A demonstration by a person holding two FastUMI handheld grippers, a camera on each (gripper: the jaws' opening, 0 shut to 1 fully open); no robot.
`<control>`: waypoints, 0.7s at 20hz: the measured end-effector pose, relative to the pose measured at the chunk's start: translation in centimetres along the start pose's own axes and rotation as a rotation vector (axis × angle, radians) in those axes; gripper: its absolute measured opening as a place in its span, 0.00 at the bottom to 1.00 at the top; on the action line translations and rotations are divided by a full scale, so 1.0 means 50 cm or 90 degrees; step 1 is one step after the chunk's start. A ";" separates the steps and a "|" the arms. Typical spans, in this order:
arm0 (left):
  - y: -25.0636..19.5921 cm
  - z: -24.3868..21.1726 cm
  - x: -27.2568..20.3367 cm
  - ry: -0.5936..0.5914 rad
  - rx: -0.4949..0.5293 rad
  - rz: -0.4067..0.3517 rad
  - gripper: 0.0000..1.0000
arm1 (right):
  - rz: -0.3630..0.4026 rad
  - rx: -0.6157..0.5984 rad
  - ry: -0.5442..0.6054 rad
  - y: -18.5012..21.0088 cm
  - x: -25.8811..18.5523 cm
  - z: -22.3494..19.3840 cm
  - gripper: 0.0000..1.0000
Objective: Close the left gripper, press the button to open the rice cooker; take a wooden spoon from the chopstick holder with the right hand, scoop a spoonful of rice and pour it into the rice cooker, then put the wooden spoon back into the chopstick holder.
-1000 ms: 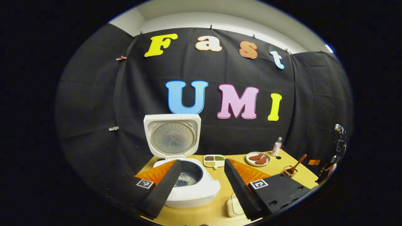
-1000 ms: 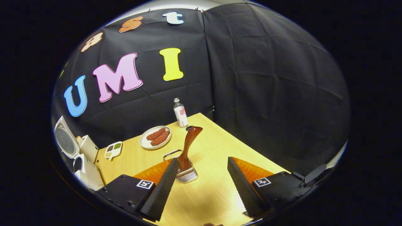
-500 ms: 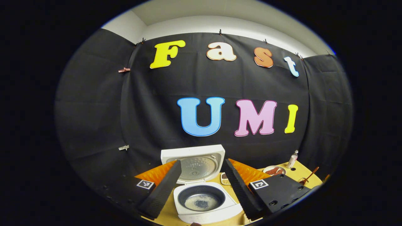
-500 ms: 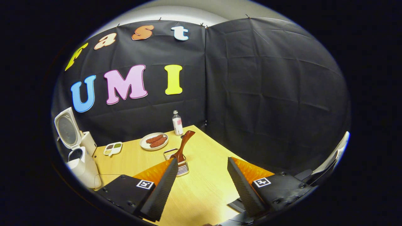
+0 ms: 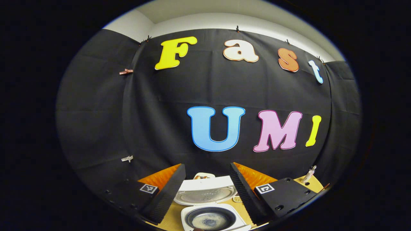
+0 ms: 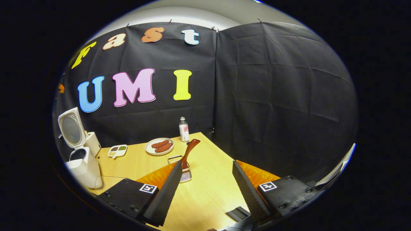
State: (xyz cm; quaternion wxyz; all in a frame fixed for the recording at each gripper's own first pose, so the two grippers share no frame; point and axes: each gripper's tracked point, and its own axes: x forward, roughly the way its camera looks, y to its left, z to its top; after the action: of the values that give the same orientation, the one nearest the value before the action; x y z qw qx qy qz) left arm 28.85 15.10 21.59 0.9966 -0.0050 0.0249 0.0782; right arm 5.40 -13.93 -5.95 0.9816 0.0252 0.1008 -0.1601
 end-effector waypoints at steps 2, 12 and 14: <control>0.015 -0.031 0.062 0.030 0.003 0.007 0.95 | 0.012 -0.012 0.004 0.005 0.013 -0.005 0.99; 0.007 -0.163 0.251 0.151 0.019 -0.003 0.95 | 0.076 -0.044 0.005 0.059 0.032 0.013 0.99; -0.006 -0.197 0.260 0.186 0.016 -0.006 0.95 | 0.089 -0.042 0.007 0.076 0.036 0.009 0.99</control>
State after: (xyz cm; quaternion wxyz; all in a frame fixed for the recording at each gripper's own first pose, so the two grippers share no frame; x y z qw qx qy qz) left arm 41.21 16.69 11.09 0.9828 -0.0039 0.1704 0.0713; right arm 8.40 -10.91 -5.80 0.9902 0.0008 0.1092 -0.0874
